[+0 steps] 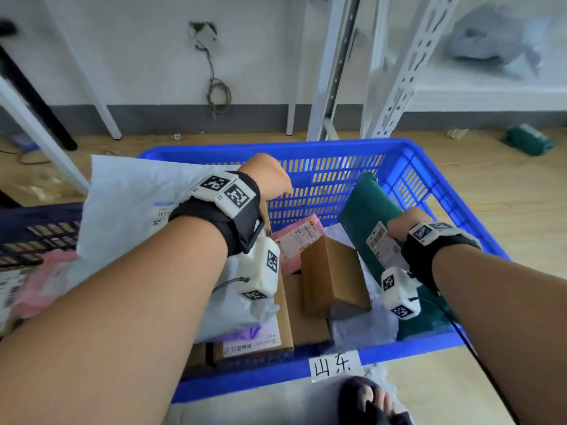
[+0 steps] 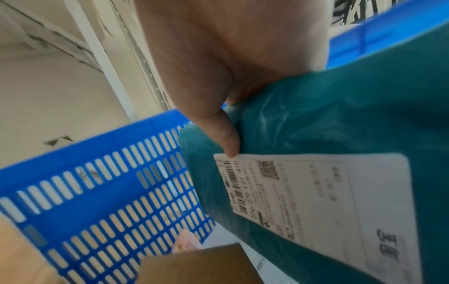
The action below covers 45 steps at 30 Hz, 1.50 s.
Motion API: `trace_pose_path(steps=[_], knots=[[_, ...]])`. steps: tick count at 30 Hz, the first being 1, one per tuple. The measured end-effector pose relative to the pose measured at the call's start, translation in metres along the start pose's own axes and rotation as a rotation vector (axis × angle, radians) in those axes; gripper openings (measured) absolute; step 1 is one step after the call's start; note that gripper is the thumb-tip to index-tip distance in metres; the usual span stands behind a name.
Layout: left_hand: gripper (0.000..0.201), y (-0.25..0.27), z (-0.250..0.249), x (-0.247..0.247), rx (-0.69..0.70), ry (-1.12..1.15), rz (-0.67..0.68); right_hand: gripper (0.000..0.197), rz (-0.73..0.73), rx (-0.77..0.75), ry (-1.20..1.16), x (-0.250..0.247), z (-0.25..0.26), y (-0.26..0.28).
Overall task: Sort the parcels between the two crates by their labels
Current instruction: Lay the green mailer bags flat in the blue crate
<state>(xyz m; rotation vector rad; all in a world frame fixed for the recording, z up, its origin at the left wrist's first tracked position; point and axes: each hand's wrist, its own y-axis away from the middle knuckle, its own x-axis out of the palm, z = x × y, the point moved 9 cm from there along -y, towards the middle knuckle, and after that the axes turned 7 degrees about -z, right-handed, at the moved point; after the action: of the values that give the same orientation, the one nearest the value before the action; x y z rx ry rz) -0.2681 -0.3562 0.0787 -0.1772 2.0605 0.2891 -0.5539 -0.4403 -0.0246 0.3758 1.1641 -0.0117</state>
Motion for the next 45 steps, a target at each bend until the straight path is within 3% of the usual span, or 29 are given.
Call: trace_pose_path(steps=[4, 10, 12, 14, 19, 25, 29, 33, 45], knots=[[0.013, 0.015, 0.007, -0.023, -0.069, 0.141, -0.031, 0.021, -0.154, -0.057, -0.010, -0.050, 0.024, 0.036], [0.006, 0.052, 0.028, -0.038, -0.218, 0.343, -0.048, 0.022, -0.242, -0.137, -0.369, -0.094, 0.060, 0.082], [0.014, 0.062, 0.033, -0.039, -0.229, 0.371, -0.030, 0.026, -0.256, -0.160, -0.530, -0.102, 0.073, 0.092], [0.018, 0.070, 0.043, -0.040, -0.269, 0.451, -0.046, 0.032, -0.226, -0.182, -0.681, -0.104, 0.087, 0.102], [0.025, 0.083, 0.061, -0.039, -0.378, 0.703, -0.095, 0.021, -0.078, -0.210, -1.003, -0.092, 0.115, 0.129], [0.039, 0.084, 0.048, -0.024, -0.347, 0.941, 0.053, 0.022, 0.140, -0.178, -1.202, -0.066, 0.132, 0.141], [0.032, 0.082, 0.041, -0.030, -0.306, 1.166, 0.049, 0.024, 0.272, -0.179, -1.270, -0.052, 0.140, 0.148], [0.027, 0.079, 0.052, -0.041, -0.278, 1.201, -0.018, 0.027, 0.328, -0.215, -1.230, -0.042, 0.144, 0.152], [0.028, 0.080, 0.065, -0.047, -0.264, 1.215, -0.037, 0.021, 0.388, -0.277, -1.177, -0.039, 0.151, 0.159]])
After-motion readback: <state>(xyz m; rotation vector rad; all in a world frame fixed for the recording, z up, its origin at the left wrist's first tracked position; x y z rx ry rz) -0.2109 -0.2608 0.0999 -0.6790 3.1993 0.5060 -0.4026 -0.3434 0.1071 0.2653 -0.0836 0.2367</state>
